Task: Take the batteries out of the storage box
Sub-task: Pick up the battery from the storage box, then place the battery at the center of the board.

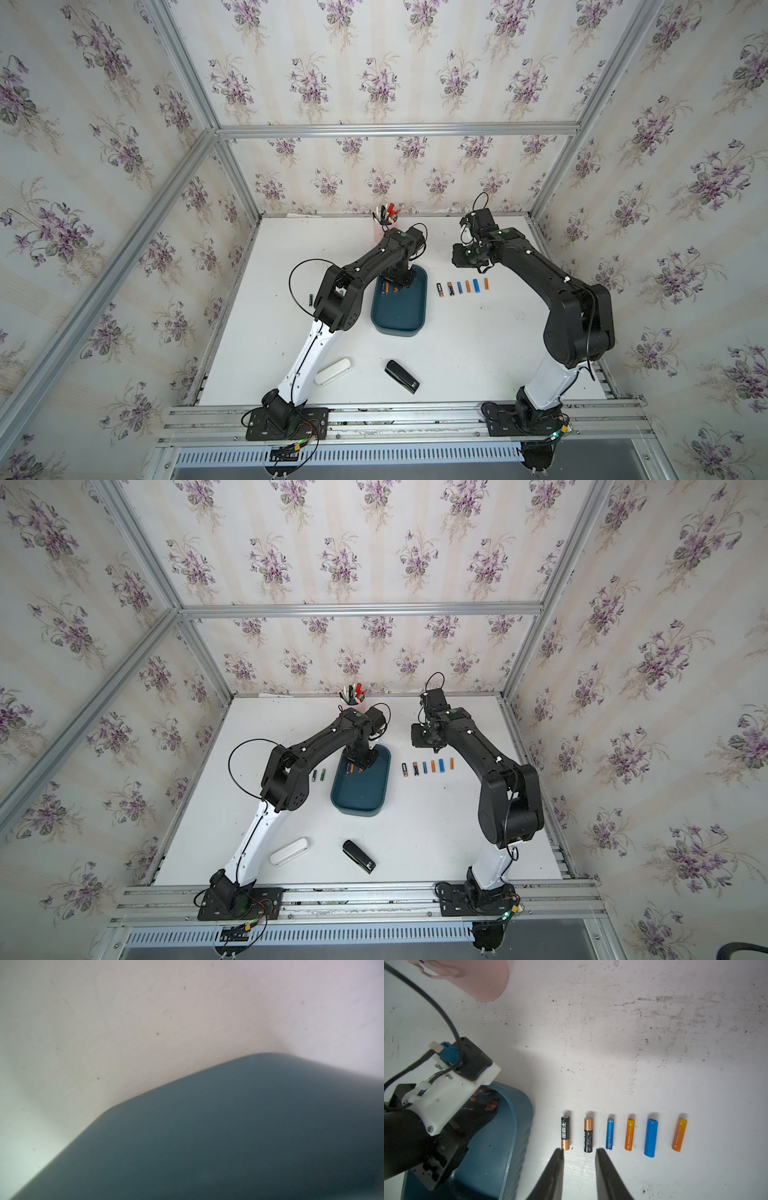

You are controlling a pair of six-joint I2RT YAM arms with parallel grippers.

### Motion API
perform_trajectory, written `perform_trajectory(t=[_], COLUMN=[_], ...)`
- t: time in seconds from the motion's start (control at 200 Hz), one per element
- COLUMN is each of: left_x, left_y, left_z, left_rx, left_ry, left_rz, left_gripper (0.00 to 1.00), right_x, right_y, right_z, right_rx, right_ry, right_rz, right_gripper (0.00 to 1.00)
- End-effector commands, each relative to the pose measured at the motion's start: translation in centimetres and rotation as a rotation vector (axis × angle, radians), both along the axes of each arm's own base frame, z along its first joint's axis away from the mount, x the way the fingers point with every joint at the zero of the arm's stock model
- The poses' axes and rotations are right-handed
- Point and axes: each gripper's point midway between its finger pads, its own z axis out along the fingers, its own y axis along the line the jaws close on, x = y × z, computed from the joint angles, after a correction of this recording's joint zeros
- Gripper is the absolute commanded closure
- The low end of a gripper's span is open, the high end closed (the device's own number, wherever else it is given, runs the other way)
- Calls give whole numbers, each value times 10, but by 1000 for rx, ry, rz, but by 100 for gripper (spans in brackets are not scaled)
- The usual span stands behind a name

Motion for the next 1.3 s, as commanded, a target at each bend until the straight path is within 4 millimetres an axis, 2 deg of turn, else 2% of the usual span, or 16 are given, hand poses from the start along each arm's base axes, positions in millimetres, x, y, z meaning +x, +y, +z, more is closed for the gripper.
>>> perform_trajectory(t=[0.0,0.3,0.405,0.55,0.724,0.929,1.009,1.154,1.299], left_x=[-8,-16,-16,-16,-16,-23,-31,-45,-57], left_y=[-2,-6,10,43,95,175,206,261,299], left_z=[18,63,72,78,88,87,82,60,42], left_rx=[-34,-169,-189,-207,-199,-180,-146,-73,-19], left_ry=[18,-7,-14,-13,-40,-60,-54,-24,4], left_rz=[14,49,90,168,261,415,466,558,626], left_gripper=[85,85,85,85,85,84,84,84,84], right_x=[2,2,2,3,4,5,6,5,5], right_y=[1,4,5,5,6,5,5,5,3], right_z=[4,2,3,2,3,5,5,5,3], right_rx=[5,21,29,26,28,20,18,15,8], right_ry=[-17,-13,-14,-14,-15,-17,-16,-13,-6], right_rz=[5,11,14,16,19,21,21,19,17], right_gripper=[68,68,68,68,68,68,68,68,68])
